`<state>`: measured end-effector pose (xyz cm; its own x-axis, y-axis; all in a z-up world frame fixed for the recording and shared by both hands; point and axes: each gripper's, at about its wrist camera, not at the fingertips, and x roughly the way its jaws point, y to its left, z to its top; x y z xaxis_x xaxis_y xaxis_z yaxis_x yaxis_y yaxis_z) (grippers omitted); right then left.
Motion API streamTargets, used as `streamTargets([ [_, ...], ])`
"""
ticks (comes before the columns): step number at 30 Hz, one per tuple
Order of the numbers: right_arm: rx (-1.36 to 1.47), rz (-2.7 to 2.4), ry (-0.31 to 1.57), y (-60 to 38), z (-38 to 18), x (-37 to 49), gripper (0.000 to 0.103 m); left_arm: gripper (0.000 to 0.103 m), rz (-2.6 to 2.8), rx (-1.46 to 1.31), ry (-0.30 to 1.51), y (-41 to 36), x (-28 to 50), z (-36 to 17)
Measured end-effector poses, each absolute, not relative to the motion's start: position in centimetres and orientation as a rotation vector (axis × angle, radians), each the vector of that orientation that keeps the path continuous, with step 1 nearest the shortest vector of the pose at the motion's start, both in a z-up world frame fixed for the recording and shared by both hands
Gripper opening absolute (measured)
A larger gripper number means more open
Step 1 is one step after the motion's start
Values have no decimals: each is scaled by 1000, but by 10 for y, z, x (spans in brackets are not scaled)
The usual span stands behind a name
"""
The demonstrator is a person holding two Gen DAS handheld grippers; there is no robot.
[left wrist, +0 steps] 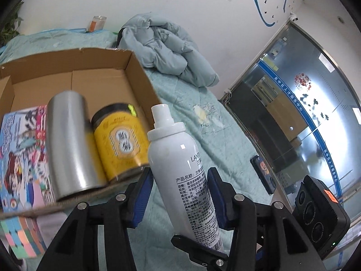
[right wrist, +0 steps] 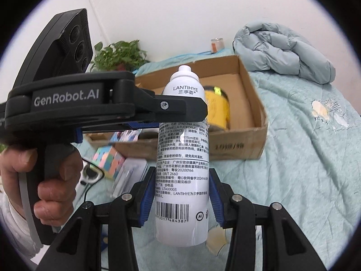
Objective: Organize rigid objects
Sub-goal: 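Carry the spray bottle with the right gripper and stand it beside the jar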
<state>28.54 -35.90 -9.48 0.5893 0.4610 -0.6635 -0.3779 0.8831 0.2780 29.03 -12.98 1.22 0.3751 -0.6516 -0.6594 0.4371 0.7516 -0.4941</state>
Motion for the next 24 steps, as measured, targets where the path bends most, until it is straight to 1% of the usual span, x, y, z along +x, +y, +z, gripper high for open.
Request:
streamTargets([
  [7, 104, 458, 770, -366, -83, 317, 43, 46, -725, -263, 928, -143, 328, 26],
  [14, 75, 483, 799, -361, -71, 348, 43, 46, -694, -295, 913, -141, 367, 31],
  [24, 92, 508, 842, -353, -75, 397, 43, 46, -651, -312, 936, -142, 424, 18],
])
